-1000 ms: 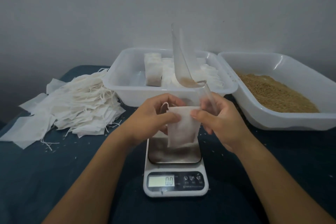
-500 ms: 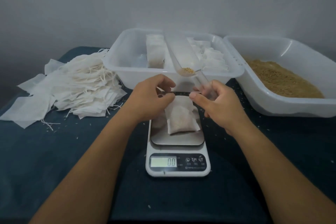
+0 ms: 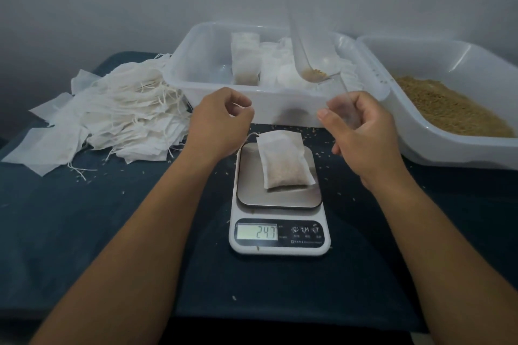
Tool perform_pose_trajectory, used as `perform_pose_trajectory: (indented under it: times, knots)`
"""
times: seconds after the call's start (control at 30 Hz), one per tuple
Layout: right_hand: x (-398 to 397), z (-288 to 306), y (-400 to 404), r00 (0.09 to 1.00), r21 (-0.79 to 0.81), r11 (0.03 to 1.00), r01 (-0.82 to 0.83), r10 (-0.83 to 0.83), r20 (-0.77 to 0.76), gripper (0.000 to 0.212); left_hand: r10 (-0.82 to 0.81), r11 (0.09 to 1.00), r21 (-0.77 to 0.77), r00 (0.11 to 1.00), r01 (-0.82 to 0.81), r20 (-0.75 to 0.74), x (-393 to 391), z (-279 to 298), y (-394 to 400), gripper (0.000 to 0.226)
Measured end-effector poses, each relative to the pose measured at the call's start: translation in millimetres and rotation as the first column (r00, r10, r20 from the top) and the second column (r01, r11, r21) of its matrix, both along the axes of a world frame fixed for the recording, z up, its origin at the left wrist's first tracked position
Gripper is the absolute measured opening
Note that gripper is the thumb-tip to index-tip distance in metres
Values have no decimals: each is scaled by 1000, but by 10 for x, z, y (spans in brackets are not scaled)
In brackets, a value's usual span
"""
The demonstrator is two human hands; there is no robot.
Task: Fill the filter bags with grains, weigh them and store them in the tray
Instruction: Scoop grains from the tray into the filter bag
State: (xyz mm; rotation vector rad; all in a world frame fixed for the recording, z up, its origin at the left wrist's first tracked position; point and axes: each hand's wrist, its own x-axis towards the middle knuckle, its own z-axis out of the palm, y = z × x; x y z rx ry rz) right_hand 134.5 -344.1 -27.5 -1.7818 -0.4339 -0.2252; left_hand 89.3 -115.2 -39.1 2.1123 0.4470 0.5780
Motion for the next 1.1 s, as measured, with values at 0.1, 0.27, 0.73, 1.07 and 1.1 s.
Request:
perform_pose_trajectory:
  times: [0.1, 0.27, 0.73, 1.07, 1.1]
  knots:
    - [9, 0, -2, 1000, 1, 1000, 5, -5, 9, 11, -3, 1000, 0, 1000, 3, -9, -1, 6, 6, 5]
    - [4, -10, -5, 1000, -2, 1000, 3, -3, 22, 11, -57, 998, 0, 997, 57, -55, -6, 2, -9, 1]
    - [-38, 60, -37, 1000, 5, 1000, 11, -11, 22, 11, -347, 934, 25, 920, 358, -183, -79, 39, -92, 16]
    - [-6, 182, -185, 995, 43, 995, 93, -95, 41, 12, -440, 886, 186, 897, 426, 42, -248, 496, -138, 7]
    - [6, 188, -202, 993, 41, 993, 109, -111, 39, 14, -429, 885, 223, 902, 408, 53, -255, 592, -119, 8]
